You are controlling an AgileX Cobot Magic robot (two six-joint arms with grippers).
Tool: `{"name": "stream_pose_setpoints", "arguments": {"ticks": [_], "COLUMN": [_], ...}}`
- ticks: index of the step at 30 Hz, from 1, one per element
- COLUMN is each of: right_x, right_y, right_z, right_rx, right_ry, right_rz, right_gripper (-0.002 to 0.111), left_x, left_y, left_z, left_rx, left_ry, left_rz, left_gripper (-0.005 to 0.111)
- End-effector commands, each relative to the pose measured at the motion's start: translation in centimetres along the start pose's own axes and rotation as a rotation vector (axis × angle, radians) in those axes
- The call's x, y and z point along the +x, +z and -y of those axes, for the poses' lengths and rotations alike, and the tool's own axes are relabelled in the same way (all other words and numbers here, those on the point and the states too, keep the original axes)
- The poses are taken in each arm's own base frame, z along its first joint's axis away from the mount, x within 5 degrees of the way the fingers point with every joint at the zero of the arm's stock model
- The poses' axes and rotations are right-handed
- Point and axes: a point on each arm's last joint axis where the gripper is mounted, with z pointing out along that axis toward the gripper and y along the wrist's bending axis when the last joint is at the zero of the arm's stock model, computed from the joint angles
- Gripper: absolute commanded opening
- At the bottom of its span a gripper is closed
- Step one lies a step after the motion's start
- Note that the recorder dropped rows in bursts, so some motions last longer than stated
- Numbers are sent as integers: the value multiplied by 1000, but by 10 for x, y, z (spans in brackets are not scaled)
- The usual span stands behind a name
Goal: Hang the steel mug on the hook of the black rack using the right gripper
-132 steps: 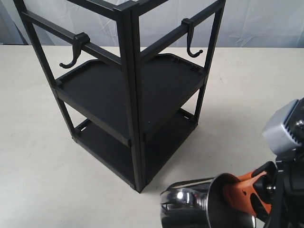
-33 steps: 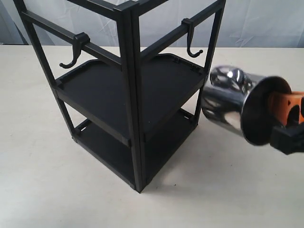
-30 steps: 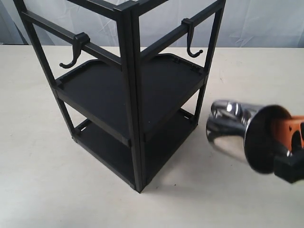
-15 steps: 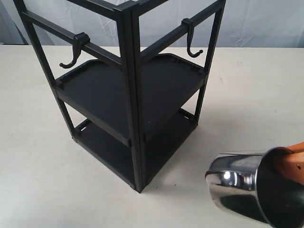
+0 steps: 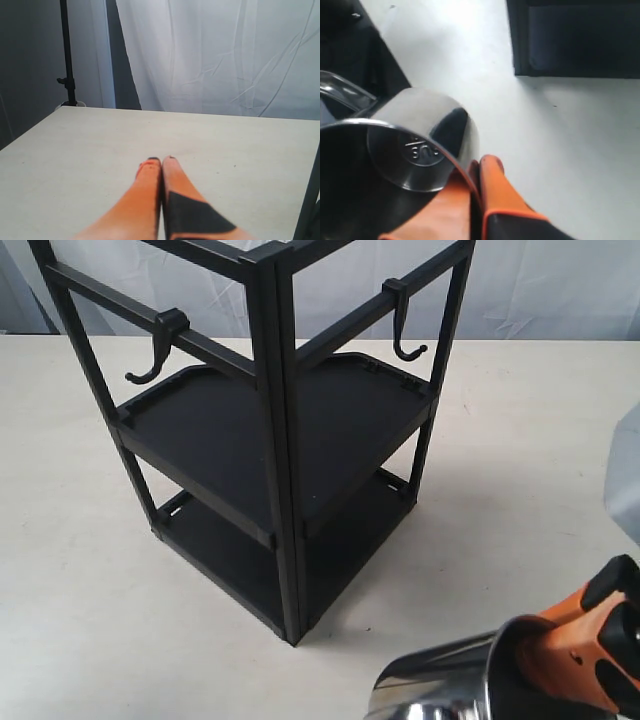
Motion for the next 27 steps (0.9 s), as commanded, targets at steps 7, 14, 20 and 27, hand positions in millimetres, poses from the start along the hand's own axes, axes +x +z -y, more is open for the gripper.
{"name": "stream_pose_setpoints", "arguments": {"ticks": [7, 14, 20, 27], "right_x": [-10, -6, 18, 23], "right_y": [-3, -10, -51, -42], "right_z": [-3, 25, 39, 67], "right_rx": [-29, 296, 623, 903], "right_ry": [-29, 50, 172, 218], "right_rz": [107, 102, 189, 364], "right_gripper": [-1, -1, -1, -1], "left_x": [-1, -1, -1, -1], "left_y": [0, 0, 0, 0], "left_z": [1, 1, 1, 1], "left_rx": [10, 10, 10, 10], "left_ry": [-9, -9, -9, -9], "left_rz": [10, 10, 10, 10], "left_gripper": [2, 2, 2, 2]}}
